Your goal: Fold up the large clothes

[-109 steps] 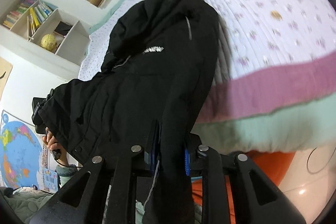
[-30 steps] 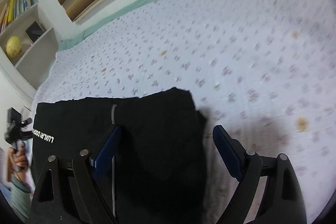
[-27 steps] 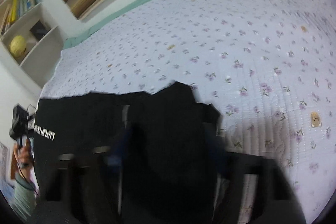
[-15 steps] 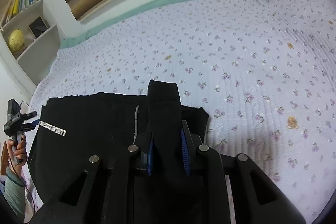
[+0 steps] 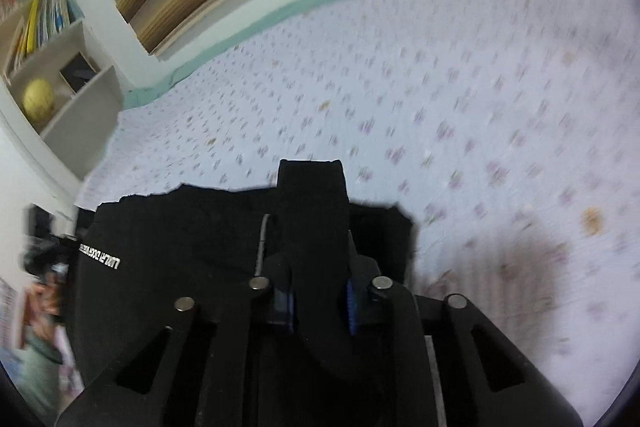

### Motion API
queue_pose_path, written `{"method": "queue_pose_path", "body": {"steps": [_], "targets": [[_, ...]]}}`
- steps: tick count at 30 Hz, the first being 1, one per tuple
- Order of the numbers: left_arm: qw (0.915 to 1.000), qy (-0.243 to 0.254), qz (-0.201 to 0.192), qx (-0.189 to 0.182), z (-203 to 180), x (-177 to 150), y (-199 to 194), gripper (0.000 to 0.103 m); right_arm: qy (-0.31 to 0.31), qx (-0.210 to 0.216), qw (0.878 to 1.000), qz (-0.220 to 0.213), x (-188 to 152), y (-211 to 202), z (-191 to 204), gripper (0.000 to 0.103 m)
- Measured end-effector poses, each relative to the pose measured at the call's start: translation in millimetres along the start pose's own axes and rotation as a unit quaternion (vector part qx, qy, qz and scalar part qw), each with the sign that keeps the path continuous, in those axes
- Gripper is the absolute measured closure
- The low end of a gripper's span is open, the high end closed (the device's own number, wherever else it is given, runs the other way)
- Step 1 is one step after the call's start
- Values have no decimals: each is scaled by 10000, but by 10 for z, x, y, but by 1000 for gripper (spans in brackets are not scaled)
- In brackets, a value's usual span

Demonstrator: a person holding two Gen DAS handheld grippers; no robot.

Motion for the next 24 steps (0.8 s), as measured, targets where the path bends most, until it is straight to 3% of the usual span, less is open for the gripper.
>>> {"method": "queue_pose_path", "body": {"steps": [3,5,7,10,12,13,14,17,19,22,24], "targets": [[9995,-44,-319,41,-207,238,-92,91,-150,-374,9982,-439,262,-241,91,85],[9984,38,-493,269,-304,380,-69,90,-104,-484,9968,-624,437,-326,121,86],[9956,59,-440,822,-302,432,113,89,-319,-805,9944,-599,572,-270,198,86],[9851,-131,199,1702,-51,254,597,89,-447,-1226,9914,-138,536,65,211,86],[9775,-594,787,1864,267,-11,940,84,-292,-1456,9881,413,352,390,86,83],[9773,-737,846,1799,356,-83,1004,83,-117,-1497,9857,772,190,587,-17,82],[9786,-775,813,1722,393,-107,1021,82,34,-1468,9841,998,67,715,-95,74],[9846,-692,684,1455,361,-40,934,81,246,-1346,9864,910,-52,783,-198,72],[9892,-451,273,1370,287,54,718,79,225,-1311,9875,839,-30,694,-184,72],[9852,109,-533,1624,39,200,197,66,-16,-1427,9884,517,27,342,-79,61],[9832,395,-710,1632,-177,241,-82,54,-91,-1242,9918,277,97,56,145,57]]}}
Point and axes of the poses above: each gripper's, at about its wrist camera, not at the fingertips, and y roughly the way its jaws point, z to its left, x to its top, the point moved 4 cm from there along y, roughly the way its jaws point, and after that the axes turned 8 degrees about -z, right-handed, at the moved point
